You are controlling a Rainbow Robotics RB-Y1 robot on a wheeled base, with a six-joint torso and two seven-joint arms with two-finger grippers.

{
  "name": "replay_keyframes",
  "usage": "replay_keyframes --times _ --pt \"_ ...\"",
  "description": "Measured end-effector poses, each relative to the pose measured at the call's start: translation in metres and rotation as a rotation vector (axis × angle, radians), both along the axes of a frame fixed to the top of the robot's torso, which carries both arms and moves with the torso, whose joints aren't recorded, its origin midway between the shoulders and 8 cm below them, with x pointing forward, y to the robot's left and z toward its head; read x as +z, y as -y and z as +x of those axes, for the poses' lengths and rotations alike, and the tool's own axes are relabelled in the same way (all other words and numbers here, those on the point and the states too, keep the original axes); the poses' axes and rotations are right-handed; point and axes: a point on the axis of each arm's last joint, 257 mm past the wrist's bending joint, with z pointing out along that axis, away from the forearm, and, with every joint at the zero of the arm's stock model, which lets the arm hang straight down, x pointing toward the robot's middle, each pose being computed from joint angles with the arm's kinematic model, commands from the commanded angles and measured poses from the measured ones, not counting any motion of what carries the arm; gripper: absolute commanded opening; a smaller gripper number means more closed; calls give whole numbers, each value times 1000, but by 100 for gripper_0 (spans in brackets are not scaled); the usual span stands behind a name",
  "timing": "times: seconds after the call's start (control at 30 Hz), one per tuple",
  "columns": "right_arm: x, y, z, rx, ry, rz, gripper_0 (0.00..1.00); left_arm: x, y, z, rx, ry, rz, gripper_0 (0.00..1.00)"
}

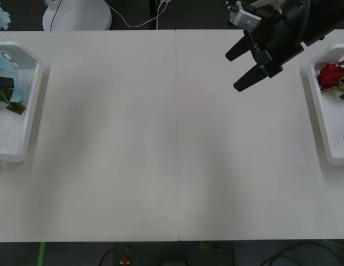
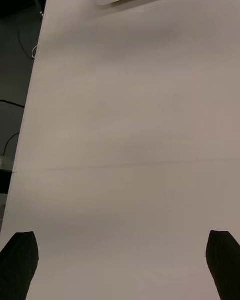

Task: Put the red flowers into the right box and the blue flowers into the left box

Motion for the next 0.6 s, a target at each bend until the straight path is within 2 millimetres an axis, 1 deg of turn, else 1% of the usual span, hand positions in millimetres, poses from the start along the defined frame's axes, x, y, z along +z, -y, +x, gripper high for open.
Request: replay_keyframes --times 0.1,0.2,0.27,0.33,0.53,0.6 --pt "5 5 -6 -17 9 52 97 9 -45 9 88 45 93 0" --pt "4 9 -16 -24 5 81 97 14 -83 17 169 85 195 0" --pt "3 11 -19 -36 13 95 97 9 -113 24 232 101 306 0" --pt "1 13 -17 -54 38 103 97 2 -141 30 286 111 414 0" --pt "0 15 -2 -100 101 113 97 -10 -205 39 412 130 667 0" --pt "0 16 -1 -105 108 111 97 -10 -219 41 439 138 721 0"
